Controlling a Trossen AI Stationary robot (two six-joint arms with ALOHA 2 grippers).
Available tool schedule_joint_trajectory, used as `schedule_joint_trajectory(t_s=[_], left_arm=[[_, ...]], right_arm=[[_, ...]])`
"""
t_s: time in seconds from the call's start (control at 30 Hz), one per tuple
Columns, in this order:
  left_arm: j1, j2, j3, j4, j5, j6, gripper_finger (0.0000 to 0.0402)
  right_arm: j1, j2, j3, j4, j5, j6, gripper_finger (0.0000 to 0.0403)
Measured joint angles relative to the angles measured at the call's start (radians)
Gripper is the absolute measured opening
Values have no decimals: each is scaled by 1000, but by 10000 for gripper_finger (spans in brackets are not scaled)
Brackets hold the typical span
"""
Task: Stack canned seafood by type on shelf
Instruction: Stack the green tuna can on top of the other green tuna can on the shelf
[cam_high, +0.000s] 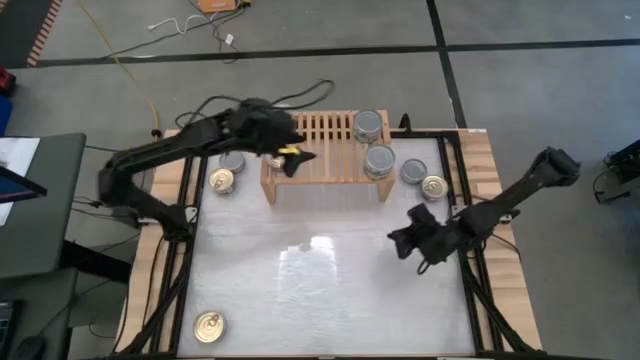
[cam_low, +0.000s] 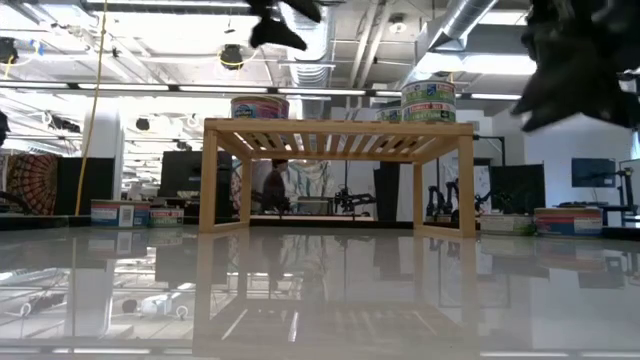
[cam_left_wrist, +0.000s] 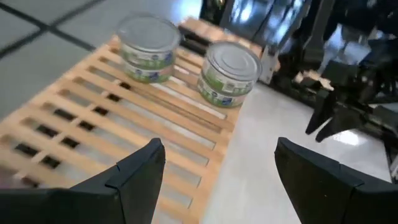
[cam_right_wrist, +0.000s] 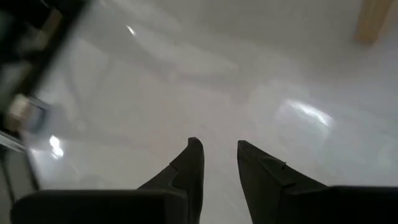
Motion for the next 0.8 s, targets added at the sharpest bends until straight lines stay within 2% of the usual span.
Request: schedule_joint_trajectory(t_s=[0.2,0.4,0.5,0.67,0.8], left_arm=[[18,-320,-331,163,-1,-14,292],[18,-594,-556,256,-4,-71,292],[18,-678,-619,247,-20,-94,292],[18,-759,-681,240,-29,-98,292],[18,-784,-703,238,-29,-94,292]], right_arm=[[26,-140,0,4,213,-52,111],[-15,-233,0,6,379,-258,45],[-74,-240,0,54,377,-418,14],[-166,-172,0,264,372,-774,22],[-251,-112,0,291,344,-790,15]])
